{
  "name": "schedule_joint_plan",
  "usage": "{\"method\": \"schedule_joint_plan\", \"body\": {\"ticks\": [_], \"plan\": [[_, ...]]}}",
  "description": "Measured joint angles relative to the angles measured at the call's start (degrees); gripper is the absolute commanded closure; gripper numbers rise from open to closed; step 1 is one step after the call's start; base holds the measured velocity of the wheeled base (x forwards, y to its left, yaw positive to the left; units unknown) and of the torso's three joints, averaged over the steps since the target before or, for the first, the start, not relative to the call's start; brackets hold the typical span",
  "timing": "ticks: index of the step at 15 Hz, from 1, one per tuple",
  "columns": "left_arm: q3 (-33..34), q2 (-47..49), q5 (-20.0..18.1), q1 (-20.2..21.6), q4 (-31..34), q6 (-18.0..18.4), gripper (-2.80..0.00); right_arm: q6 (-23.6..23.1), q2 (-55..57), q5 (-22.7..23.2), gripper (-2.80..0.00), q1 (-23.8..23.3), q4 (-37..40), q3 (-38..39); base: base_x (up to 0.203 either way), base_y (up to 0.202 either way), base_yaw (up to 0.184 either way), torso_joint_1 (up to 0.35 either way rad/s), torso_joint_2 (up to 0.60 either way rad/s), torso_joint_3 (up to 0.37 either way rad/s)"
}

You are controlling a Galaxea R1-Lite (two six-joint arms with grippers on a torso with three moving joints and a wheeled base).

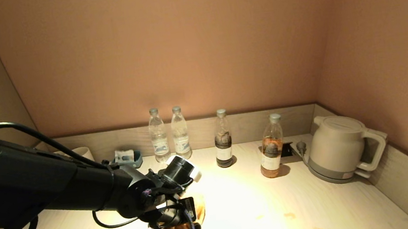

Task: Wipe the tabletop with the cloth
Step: Place the tablecloth, then pick up the tablecloth

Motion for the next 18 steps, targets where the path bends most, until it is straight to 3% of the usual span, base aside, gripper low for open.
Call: {"method": "schedule_joint_plan", "body": {"ticks": [10,14,17,18], "plan": [[0.66,-5.05,1.97,-0.10,0.61,0.56,-2.80,0.02,0.00,-0.02,0.00,0.00,0.00,0.00,0.000,0.000,0.000,0.000,0.00,0.000],[0.76,-12.72,10.69,0.22,0.92,4.13,-2.80,0.00,0.00,0.00,0.00,0.00,-0.02,0.00,0.000,0.000,0.000,0.000,0.00,0.000],[0.80,-19.89,14.86,0.53,0.95,7.29,-2.80,0.00,0.00,-0.02,0.00,0.00,0.02,0.00,0.000,0.000,0.000,0.000,0.00,0.000],[0.87,-22.50,16.21,0.64,0.98,8.38,0.00,0.02,0.00,-0.02,0.00,0.00,0.00,0.00,0.000,0.000,0.000,0.000,0.00,0.000]]}}
